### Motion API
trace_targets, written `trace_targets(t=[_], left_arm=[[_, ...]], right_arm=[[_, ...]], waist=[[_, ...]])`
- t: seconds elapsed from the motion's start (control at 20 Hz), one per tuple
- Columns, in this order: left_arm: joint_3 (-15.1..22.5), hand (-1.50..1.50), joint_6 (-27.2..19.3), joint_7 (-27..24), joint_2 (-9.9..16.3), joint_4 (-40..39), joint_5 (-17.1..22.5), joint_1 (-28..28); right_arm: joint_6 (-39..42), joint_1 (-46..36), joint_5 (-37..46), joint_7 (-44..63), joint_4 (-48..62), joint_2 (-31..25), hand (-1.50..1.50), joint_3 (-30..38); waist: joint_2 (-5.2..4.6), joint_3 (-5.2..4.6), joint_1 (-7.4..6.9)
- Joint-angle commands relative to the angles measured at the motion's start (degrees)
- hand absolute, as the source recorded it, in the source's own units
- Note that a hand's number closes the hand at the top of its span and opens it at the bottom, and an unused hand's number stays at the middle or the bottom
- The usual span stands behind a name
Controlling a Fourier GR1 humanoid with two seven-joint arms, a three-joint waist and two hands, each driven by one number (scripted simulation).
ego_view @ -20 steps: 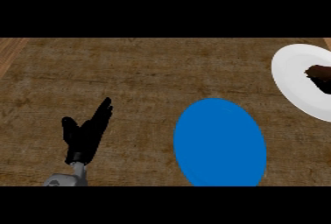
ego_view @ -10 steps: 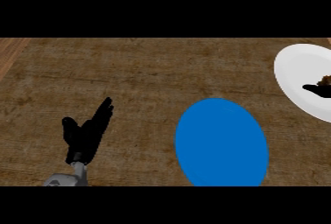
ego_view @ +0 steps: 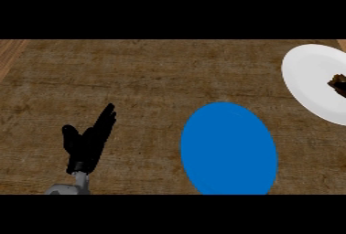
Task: Pick the sweet potato from the plate and place it in the plate
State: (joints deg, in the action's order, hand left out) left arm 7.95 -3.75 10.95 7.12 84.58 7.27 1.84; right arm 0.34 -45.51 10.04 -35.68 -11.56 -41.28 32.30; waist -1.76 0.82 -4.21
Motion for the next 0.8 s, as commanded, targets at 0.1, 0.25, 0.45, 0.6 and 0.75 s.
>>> trace_targets(t=[0.1, 0.25, 0.45, 0.6, 0.75], left_arm=[[-1.7, 0.0, 1.9, 0.5, 1.7, -2.4, 1.5, -1.6], [-0.9, 0.0, 0.9, 1.1, 0.8, -1.5, 0.8, -2.0], [-2.0, 0.0, 0.2, 2.9, 0.9, -1.6, 1.3, -0.5], [-1.1, 0.0, 1.9, 0.8, 1.1, -0.9, 1.4, -3.9], [-2.3, 0.0, 0.8, 0.4, 0.4, -4.1, 1.0, -0.9]], right_arm=[[15.0, 3.0, -2.4, -1.3, 2.8, -5.5, -1.5, 2.0], [21.1, 4.0, -2.9, -2.0, 3.2, -7.6, -1.5, 2.3], [28.3, 8.8, -1.4, -5.9, 3.0, -10.7, -1.5, 0.8], [30.8, 12.6, -0.2, -9.6, 2.1, -11.7, -1.5, -0.4], [28.3, 13.2, 1.3, -10.4, 1.0, -10.3, -1.5, -2.0]], waist=[[0.03, -0.36, 1.1], [0.2, -0.35, 1.15], [0.32, -0.34, 1.85], [0.43, -0.29, 1.79], [0.49, -0.4, 2.16]])
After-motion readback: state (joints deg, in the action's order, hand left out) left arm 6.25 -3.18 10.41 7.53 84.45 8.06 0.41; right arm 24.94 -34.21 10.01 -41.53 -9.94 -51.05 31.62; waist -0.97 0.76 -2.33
